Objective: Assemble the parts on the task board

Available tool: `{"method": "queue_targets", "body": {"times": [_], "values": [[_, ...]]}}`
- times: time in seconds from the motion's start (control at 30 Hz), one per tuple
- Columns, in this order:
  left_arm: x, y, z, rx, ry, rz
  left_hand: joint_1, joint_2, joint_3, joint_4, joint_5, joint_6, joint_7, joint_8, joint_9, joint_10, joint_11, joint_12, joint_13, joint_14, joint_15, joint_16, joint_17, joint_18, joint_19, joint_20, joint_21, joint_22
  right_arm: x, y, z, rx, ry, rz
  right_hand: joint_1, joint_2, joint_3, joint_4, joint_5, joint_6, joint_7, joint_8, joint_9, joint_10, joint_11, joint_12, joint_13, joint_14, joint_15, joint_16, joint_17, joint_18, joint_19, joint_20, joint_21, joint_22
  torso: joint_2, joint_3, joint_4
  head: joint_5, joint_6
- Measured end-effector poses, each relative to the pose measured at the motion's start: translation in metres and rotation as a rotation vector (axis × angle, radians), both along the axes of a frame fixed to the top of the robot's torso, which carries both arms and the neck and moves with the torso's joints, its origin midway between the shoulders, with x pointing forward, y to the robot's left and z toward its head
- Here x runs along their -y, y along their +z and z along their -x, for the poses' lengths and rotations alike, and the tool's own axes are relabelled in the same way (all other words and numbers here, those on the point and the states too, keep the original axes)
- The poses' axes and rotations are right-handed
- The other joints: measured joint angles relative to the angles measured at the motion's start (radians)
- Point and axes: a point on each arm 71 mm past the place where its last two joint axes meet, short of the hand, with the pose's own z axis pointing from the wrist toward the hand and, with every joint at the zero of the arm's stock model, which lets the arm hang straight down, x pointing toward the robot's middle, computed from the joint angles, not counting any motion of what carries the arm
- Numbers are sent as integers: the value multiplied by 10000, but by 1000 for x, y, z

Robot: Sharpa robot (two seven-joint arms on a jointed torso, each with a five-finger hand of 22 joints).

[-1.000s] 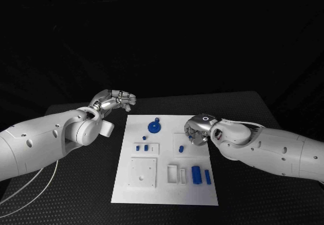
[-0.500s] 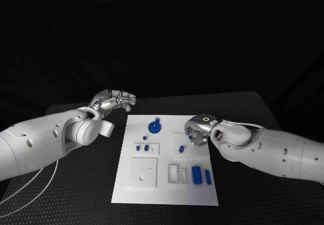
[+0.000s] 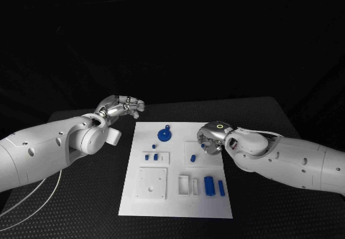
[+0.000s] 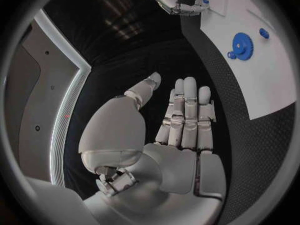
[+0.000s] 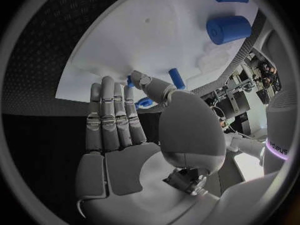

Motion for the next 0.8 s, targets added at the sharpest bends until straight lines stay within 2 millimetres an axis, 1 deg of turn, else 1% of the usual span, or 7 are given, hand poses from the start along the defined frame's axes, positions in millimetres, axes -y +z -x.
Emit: {"method": "queue_targets", "body": {"times": [0.03,0.17,0.3,0.37,0.47,0.57,0.8], "values": [[0,0,0,-1,3,-1,0,0,0,0,0,0,0,0,0,0,0,0,0,0,0,0,-1,-1,0,0,0,0,0,0,0,20,-4,-7,0,0,13,65,0,44,-44,0,12,110,-37,84,74,37,-30,51,10,0,53,-22,43,0,0,0,-2,-1,0],[0,0,0,-7,3,-3,0,0,0,0,0,0,0,0,0,0,0,0,0,0,0,0,-1,-1,0,0,0,-1,1,1,0,147,-38,-57,0,0,93,144,0,84,-10,45,37,275,-118,215,214,106,-73,114,30,11,120,-46,105,0,2,1,-6,-1,-6],[0,0,0,-15,-3,-3,0,0,0,0,0,0,0,0,0,0,0,0,0,0,0,0,6,-1,0,0,0,-1,3,1,2,269,-81,-152,0,0,72,124,0,84,-11,45,37,280,-103,215,194,109,-87,115,30,14,124,-49,105,0,2,2,-9,-7,8],[0,0,0,-17,-3,-4,0,0,0,0,0,0,0,0,0,0,0,0,-2,0,0,0,8,-1,0,0,0,7,3,1,2,356,-83,-224,0,0,-38,14,0,31,42,45,37,126,-68,132,193,71,-125,115,30,16,101,-26,105,0,2,1,-8,-13,15],[-1,0,0,-20,6,-9,0,0,0,0,0,0,0,0,0,0,0,0,-9,0,0,0,8,-2,0,0,0,9,3,3,2,494,-91,-337,0,0,-72,-163,0,-108,68,-14,37,-56,15,43,171,-44,-42,116,30,15,-6,7,105,0,2,-2,-6,-16,27],[-1,0,0,-23,10,-11,0,0,0,0,0,0,0,0,0,0,0,0,-9,0,0,0,8,-2,0,0,0,9,3,4,3,585,-93,-423,-58,-58,-141,-233,0,-144,104,-14,36,-79,38,44,170,-47,-40,115,29,15,-42,41,105,0,2,-3,-6,-17,33],[-2,0,0,-33,24,-19,0,0,0,0,0,0,0,0,1,0,0,0,-8,0,0,-28,17,-2,0,0,0,8,0,5,5,569,-7,-527,-68,-68,-141,-232,0,-145,105,-14,65,-78,38,45,171,-46,-40,115,28,15,-42,42,105,-1,2,-4,0,-23,19]]}}
